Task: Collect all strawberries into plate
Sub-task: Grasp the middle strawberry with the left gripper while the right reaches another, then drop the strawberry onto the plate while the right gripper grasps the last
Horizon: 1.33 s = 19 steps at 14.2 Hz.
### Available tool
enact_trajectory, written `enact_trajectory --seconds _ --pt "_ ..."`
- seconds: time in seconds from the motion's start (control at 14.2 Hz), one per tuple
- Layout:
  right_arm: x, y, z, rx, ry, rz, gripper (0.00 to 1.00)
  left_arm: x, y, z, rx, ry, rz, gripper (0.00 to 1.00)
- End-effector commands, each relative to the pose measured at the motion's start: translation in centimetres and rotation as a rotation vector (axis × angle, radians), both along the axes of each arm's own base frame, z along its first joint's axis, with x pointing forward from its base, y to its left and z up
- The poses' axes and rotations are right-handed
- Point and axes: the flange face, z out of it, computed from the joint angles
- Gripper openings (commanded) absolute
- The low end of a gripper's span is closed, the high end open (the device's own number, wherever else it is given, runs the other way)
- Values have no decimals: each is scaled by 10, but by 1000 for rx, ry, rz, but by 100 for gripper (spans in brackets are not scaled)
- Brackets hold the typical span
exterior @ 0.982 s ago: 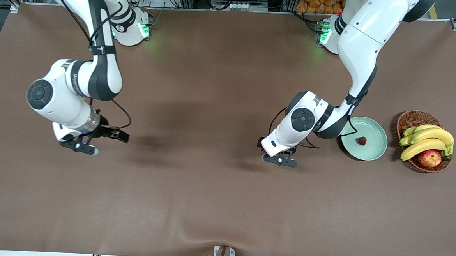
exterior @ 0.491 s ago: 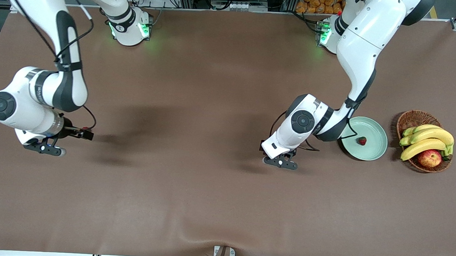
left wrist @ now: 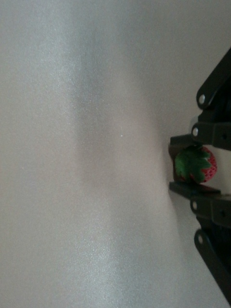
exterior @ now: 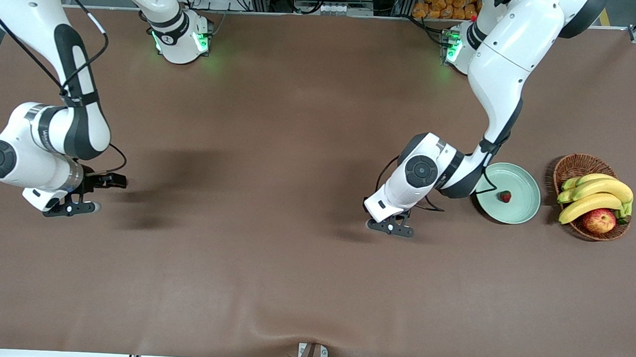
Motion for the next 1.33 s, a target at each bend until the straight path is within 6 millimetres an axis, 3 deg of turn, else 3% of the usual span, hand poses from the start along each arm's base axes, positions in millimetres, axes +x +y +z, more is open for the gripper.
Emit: enact_trajectory --seconds 0.0,0.35,0.56,0.7,1.26 --pt "-2 -1 -5 0 -8 131 100 8 1 8 7 -30 14 10" --pt "-22 3 -38 -56 -54 220 100 17 33 31 49 -8 23 11" --pt "-37 -12 -56 -58 -87 218 100 18 71 47 74 1 41 11" --pt "-43 -17 -66 -55 -73 200 100 19 107 55 86 1 24 11" --pt "-54 -20 -90 -43 -26 181 100 -25 220 76 151 38 31 14"
